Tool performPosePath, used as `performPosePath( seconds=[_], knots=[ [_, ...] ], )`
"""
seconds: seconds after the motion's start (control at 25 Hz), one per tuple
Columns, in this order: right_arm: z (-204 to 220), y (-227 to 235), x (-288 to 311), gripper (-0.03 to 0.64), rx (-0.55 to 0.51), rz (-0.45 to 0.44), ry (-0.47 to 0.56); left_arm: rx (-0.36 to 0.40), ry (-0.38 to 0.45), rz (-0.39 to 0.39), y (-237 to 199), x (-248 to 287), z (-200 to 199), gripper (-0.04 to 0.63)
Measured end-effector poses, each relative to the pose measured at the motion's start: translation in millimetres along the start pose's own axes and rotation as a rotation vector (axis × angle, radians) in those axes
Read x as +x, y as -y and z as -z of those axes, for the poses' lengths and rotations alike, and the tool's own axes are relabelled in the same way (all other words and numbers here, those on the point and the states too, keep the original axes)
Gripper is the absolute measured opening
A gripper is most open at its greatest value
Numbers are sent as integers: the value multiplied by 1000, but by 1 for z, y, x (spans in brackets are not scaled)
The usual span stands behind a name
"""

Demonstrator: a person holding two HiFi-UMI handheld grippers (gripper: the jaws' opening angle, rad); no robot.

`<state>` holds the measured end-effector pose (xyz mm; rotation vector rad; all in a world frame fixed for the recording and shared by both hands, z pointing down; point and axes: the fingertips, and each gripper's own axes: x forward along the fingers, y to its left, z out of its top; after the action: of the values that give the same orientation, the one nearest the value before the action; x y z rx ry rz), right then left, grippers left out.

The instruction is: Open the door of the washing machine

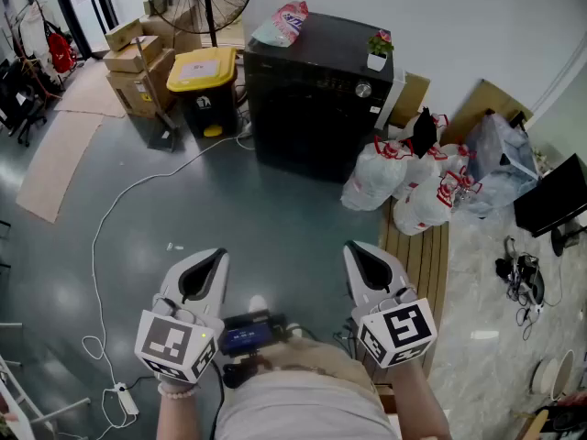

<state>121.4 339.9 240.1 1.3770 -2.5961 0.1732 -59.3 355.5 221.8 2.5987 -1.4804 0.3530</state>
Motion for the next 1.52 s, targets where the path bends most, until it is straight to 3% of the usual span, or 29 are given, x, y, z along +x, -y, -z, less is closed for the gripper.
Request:
performPosePath(
  seconds=[0.96, 1.04, 1.16, 1.52],
  knots=[
    [0, -5, 0, 9, 56, -19, 23, -29, 32, -40, -6, -5, -3, -2],
    [0, -4, 0, 56, 66, -17, 25, -31, 39, -39, -6, -6, -5, -2],
    [2, -2, -1, 101, 74, -19, 22, -27, 44, -35, -3, -6, -6, 53],
    [3, 0, -9, 103, 76, -19, 29, -54, 84, -65, -4, -10, -14, 78]
  ],
)
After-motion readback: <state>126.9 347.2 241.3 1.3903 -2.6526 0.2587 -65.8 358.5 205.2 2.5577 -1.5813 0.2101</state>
